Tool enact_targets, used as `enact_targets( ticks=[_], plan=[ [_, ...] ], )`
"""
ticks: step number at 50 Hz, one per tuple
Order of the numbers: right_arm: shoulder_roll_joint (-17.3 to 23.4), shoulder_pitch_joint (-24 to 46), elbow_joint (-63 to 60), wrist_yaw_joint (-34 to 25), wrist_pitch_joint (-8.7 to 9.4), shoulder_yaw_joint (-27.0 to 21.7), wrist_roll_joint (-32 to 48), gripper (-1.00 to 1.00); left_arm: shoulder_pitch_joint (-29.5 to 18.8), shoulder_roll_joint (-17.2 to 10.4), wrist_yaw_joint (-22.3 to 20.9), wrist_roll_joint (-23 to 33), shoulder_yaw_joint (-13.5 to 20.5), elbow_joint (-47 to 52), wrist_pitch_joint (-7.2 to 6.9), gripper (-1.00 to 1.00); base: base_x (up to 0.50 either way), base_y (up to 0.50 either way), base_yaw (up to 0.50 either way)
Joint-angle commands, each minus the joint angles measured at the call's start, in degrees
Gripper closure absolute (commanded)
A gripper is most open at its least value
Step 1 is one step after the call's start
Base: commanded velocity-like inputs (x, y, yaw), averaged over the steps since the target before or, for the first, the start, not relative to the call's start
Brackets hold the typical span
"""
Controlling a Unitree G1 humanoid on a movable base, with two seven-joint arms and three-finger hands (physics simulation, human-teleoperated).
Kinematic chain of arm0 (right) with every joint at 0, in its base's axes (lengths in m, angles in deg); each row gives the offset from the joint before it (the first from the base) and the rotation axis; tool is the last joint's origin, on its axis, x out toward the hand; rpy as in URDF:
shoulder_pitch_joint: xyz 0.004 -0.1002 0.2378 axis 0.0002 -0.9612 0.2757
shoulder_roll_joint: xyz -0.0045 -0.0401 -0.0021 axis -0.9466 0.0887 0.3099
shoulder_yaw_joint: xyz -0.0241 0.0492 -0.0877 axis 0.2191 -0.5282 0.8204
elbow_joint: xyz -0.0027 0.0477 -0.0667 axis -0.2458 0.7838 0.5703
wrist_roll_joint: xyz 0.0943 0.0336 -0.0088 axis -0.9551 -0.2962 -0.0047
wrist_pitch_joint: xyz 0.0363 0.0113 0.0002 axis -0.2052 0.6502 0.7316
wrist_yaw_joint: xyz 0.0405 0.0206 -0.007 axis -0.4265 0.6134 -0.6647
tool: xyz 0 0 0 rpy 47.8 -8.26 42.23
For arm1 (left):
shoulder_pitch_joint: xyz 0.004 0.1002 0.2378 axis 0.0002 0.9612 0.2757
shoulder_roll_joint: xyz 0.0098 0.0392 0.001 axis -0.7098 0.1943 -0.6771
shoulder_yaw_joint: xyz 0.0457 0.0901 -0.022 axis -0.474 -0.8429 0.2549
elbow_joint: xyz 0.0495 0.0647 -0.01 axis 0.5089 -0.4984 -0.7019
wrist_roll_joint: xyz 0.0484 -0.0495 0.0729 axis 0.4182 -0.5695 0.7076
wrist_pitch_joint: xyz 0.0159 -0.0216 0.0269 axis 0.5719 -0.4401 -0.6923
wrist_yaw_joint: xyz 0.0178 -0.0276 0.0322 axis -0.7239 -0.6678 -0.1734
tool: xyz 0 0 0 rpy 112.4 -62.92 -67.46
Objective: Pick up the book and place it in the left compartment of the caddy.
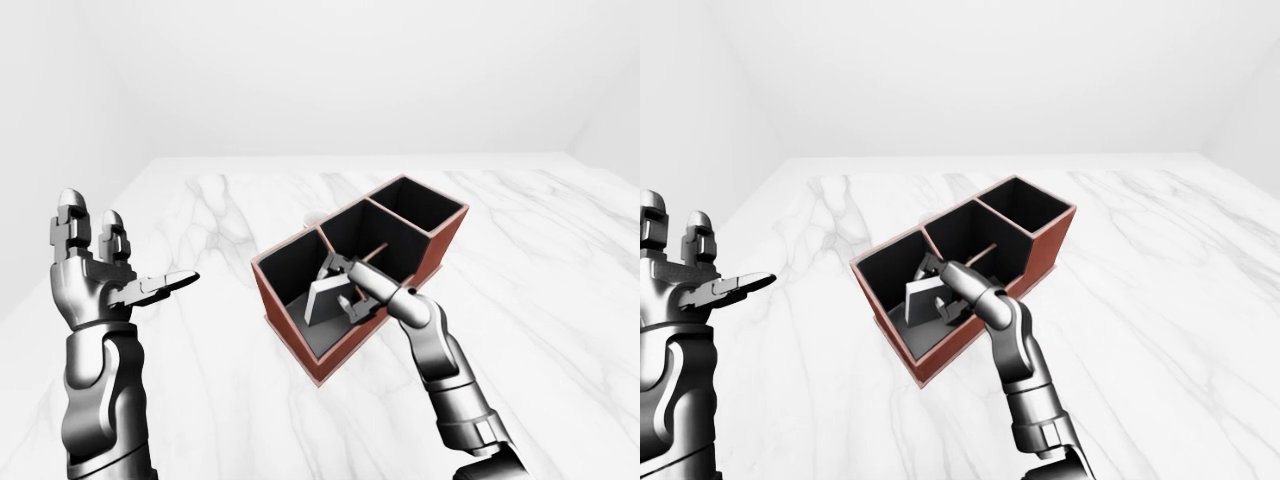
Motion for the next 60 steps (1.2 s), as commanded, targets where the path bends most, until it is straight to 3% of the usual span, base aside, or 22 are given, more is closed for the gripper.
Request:
enact_targets(
  ticks=[1, 33, 34, 36, 37, 38, 41, 60],
  plan=[
    [-0.5, 0.3, 1.7, 1.6, 0.0, -0.5, -4.5, 1.0, -0.1, 0.0, 0.0, 0.0, 0.0, -0.2, 0.0, -1.0, 0.0, 0.0, 0.0],
    [-1.5, 0.4, 3.0, 0.7, 0.0, 0.6, 0.0, 0.99, 0.1, 0.0, -0.1, -0.1, 0.2, 0.2, 0.0, -1.0, 0.0, 0.0, 0.0],
    [-1.5, 0.4, 3.1, 0.7, 0.0, 0.5, -0.1, 0.53, 0.1, 0.0, -0.1, -0.1, 0.2, 0.2, 0.0, -1.0, 0.0, 0.0, 0.0],
    [-1.4, 0.3, 3.5, 0.9, 0.0, 0.3, -0.4, 0.16, 0.0, 0.1, -0.1, 0.0, 0.0, -0.1, 0.0, -1.0, 0.0, 0.0, 0.0],
    [-1.4, 0.2, 3.5, 0.9, 0.0, 0.3, -0.4, -0.35, 0.0, 0.1, -0.1, 0.1, 0.0, -0.1, 0.0, -1.0, 0.0, 0.0, 0.0],
    [-1.4, 0.1, 3.4, 0.9, 0.0, 0.3, -0.4, -0.73, 0.1, 0.1, -0.1, 0.1, 0.0, 0.0, 0.0, -1.0, 0.0, 0.0, 0.0],
    [-1.4, -0.1, 3.6, 1.1, 0.0, 0.4, -0.6, -1.0, 0.1, 0.1, -0.1, 0.1, -0.1, 0.1, 0.0, -1.0, 0.0, 0.0, 0.0],
    [-1.5, -0.5, 3.6, 1.2, 0.0, 0.3, -1.4, -1.0, -0.1, -0.1, 0.0, -0.1, 0.0, -0.5, 0.0, -1.0, 0.0, 0.0, 0.0]
  ],
)
